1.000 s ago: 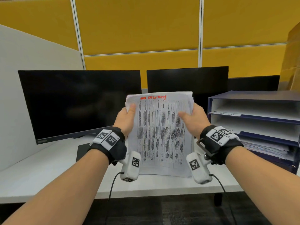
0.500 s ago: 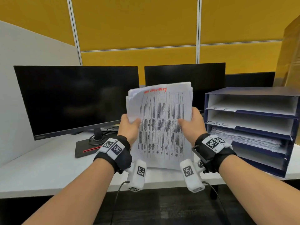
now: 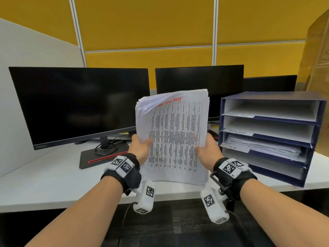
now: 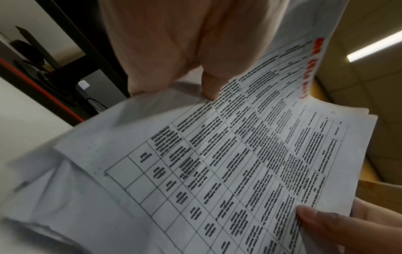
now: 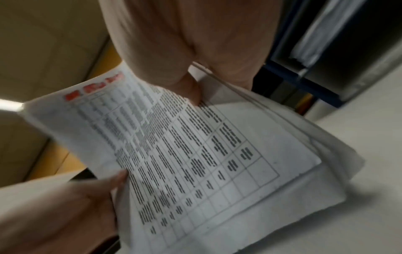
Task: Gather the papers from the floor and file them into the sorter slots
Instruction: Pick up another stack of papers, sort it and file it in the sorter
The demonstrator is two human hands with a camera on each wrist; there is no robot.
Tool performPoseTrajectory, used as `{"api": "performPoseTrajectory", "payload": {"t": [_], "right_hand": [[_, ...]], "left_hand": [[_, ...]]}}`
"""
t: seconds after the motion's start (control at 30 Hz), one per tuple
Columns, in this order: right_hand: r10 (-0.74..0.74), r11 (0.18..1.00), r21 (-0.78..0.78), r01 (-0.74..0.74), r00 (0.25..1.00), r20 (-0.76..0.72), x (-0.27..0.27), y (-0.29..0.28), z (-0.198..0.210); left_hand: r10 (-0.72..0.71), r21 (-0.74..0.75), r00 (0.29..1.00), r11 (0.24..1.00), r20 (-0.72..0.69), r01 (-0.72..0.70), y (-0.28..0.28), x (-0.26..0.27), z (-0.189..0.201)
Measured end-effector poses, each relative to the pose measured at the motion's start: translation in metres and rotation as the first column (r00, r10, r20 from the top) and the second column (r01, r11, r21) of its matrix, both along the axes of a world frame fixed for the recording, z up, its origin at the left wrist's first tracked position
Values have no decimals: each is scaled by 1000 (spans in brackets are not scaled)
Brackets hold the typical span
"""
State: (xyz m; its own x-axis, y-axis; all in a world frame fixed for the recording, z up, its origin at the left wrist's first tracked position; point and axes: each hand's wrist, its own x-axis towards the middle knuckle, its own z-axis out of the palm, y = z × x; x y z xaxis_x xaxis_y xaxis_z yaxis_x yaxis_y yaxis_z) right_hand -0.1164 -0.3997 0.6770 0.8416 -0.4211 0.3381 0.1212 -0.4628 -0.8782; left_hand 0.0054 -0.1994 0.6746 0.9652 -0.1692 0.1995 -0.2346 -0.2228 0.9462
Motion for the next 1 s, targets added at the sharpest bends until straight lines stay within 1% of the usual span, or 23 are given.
{"api": "performPoseTrajectory", "payload": {"t": [0.07, 0.13, 0.17, 0.3, 0.33, 0.4, 0.47, 0.57, 0.63, 0.73, 0.87, 0.93, 1.0], "right_hand": [[-1, 999, -39, 4, 997, 73, -3, 5, 9], [-4, 999, -44, 8, 995, 104, -4, 9, 15], [-2, 999, -48, 6, 996, 84, -4, 11, 14], [11, 998, -65, -17, 995, -96, -6, 12, -5], [12, 998, -54, -19, 993, -114, -6, 10, -7], [-3, 1000, -16, 2, 994, -105, -6, 9, -6], [-6, 1000, -2, 6, 994, -110, -7, 8, -3], [-15, 998, -55, 6, 985, -173, -8, 10, -4], [-33, 996, -84, 17, 979, -202, -9, 9, -6], [-72, 992, -119, 50, 979, -191, -9, 7, -7], [-70, 995, -82, 61, 991, -118, -11, 8, -2], [-80, 995, -68, 73, 992, -102, -9, 7, 1], [-80, 995, -66, 72, 989, -124, -8, 7, -2]], "left_hand": [[33, -55, 999, 998, 8, -32, -1, -26, 20], [68, -94, 997, 993, 23, -65, 0, -27, 22], [55, -82, 998, 995, 20, -54, 1, -24, 17], [-6, 106, 1000, 994, -2, 6, 6, 25, -33], [-11, 127, 1000, 992, -3, 11, 6, 29, -38], [0, 126, 1000, 992, 10, -2, 6, 19, -28], [-6, 126, 1000, 992, 0, 6, 6, 21, -29], [-1, 160, 999, 987, -34, 6, 8, 2, -22], [10, 157, 998, 988, -55, -1, 7, -4, -23], [41, 160, 998, 987, -38, -34, 5, -11, -21], [148, 143, 989, 978, 32, -151, 2, -15, -13], [135, 129, 990, 982, 39, -139, 0, -9, -13], [97, 135, 995, 986, 0, -96, -1, -7, -18]]}}
